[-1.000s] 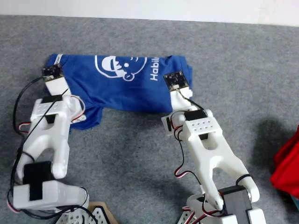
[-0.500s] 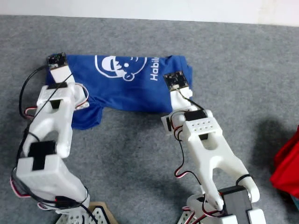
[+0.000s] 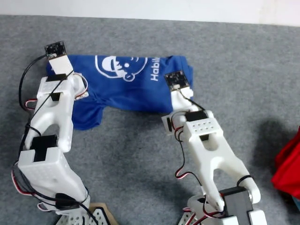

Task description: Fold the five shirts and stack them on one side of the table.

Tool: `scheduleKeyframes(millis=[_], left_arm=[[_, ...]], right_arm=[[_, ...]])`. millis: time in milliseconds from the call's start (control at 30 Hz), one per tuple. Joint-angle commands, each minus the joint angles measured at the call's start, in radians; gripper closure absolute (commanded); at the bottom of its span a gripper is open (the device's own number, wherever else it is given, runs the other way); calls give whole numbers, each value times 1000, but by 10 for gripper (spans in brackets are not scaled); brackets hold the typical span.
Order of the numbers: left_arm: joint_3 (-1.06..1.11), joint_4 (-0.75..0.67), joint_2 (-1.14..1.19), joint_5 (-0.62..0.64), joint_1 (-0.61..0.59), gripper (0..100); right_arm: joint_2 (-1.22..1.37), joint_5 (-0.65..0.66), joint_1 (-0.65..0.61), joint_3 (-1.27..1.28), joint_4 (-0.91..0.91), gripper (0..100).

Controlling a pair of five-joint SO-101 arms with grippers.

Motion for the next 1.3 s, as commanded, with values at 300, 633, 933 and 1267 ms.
scheduleKeyframes(millis=[300, 633, 933, 1267], left_arm=[[-153, -12, -1, 14, 59, 993], [-199, -83, 81, 14, 74, 993], [-361, -84, 213, 14, 68, 993], [-456, -17, 219, 14, 96, 993]], right_arm=[[-36, -3, -1, -5, -15, 817], [-36, -3, -1, -5, -15, 817], [-36, -2, -1, -5, -15, 817], [-36, -2, -1, -5, -15, 817]])
